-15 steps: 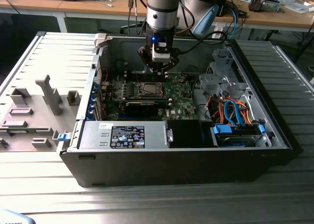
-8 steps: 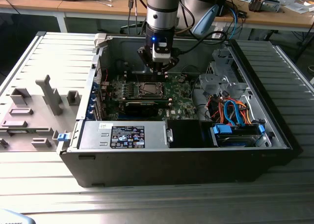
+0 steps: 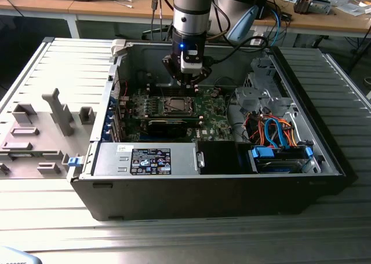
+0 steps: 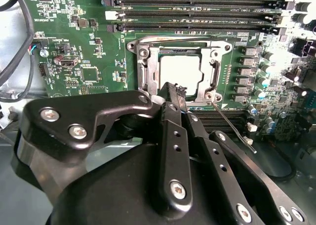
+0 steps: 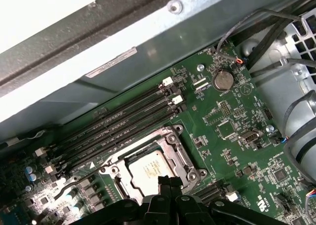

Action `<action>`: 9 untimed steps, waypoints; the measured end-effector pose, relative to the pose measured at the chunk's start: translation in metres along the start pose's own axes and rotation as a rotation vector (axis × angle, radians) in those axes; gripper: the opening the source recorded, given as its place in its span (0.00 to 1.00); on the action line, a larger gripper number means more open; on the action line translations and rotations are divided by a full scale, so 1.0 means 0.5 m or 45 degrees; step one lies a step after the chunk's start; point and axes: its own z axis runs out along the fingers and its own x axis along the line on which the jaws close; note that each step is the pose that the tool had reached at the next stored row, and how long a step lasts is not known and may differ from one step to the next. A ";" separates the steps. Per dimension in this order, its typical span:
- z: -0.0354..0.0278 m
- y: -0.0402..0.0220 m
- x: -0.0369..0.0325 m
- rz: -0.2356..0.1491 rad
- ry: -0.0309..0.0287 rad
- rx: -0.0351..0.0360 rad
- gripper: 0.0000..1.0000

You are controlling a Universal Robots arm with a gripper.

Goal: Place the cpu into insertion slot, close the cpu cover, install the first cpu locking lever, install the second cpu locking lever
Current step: 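Install the first cpu locking lever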

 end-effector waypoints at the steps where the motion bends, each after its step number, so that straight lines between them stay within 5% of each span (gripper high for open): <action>1: 0.000 0.000 0.000 -0.002 0.0000 0.0000 0.11; 9: 0.000 0.000 0.000 -0.017 -0.0004 -0.0001 0.11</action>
